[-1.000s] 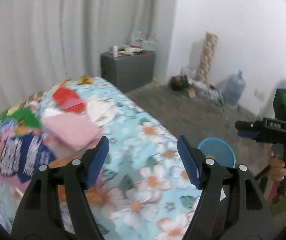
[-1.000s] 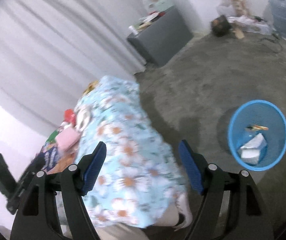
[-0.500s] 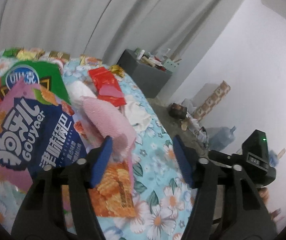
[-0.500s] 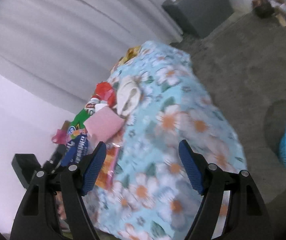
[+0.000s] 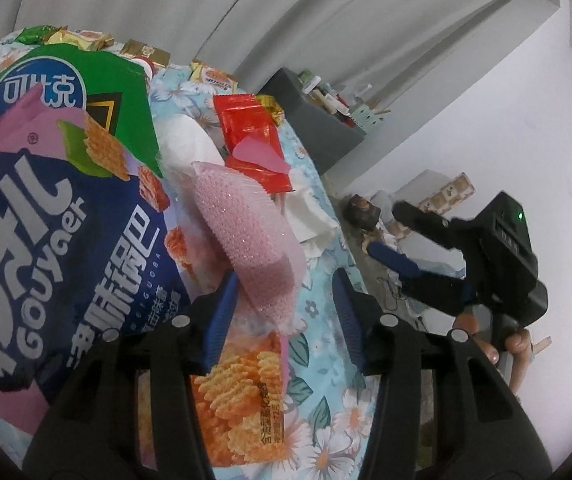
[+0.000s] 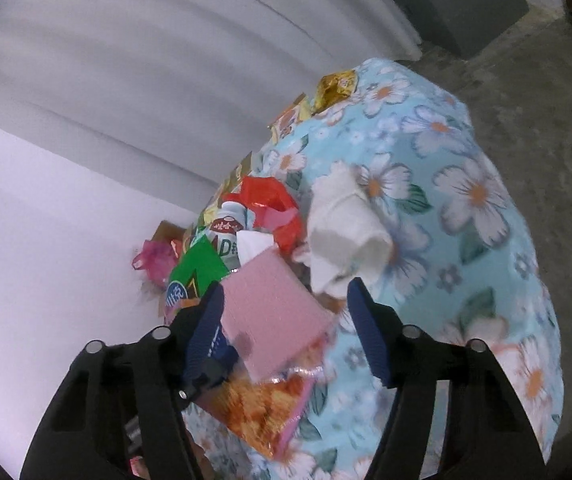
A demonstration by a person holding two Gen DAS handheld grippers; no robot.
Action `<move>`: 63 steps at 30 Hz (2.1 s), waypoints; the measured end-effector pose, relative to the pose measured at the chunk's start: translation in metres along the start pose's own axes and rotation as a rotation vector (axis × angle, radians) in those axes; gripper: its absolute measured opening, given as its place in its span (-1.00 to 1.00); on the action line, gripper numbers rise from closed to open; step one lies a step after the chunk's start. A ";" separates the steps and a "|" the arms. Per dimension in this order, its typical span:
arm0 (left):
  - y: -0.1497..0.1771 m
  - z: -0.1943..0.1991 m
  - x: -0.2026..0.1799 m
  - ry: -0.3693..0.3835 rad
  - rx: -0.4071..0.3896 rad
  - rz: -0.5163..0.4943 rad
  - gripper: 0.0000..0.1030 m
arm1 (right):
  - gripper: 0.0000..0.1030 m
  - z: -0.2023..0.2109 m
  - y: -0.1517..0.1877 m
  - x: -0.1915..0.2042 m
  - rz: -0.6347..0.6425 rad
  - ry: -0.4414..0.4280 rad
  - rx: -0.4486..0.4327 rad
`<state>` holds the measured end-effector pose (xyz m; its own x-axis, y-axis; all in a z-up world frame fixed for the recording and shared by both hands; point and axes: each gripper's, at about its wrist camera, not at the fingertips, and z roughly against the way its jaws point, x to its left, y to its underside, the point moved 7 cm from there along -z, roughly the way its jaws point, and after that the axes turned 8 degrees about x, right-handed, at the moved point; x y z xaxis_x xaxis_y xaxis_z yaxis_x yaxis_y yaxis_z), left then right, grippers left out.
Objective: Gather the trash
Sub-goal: 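Grasp the pink sponge with the left gripper while the right gripper grasps the red wrapper, then lift the pink sponge and red wrapper and carry them toward the wastebasket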
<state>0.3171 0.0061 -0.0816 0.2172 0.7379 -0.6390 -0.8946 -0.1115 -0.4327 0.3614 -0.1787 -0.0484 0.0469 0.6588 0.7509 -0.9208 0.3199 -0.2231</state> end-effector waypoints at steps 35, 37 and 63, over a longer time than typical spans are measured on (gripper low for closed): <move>0.004 -0.004 0.021 -0.040 0.021 0.038 -0.48 | -0.29 -0.146 -0.120 0.009 0.082 0.153 0.321; 0.006 -0.001 0.021 -0.036 0.018 0.039 -0.49 | -0.49 -0.147 -0.118 0.011 0.108 0.184 0.323; 0.016 0.039 0.010 -0.002 -0.058 0.011 -0.50 | -0.91 -0.071 -0.112 0.072 0.264 0.213 0.120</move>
<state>0.2895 0.0373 -0.0703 0.2068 0.7378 -0.6425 -0.8727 -0.1578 -0.4620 0.4959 -0.1184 -0.0134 -0.1310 0.8394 0.5276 -0.9504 0.0452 -0.3079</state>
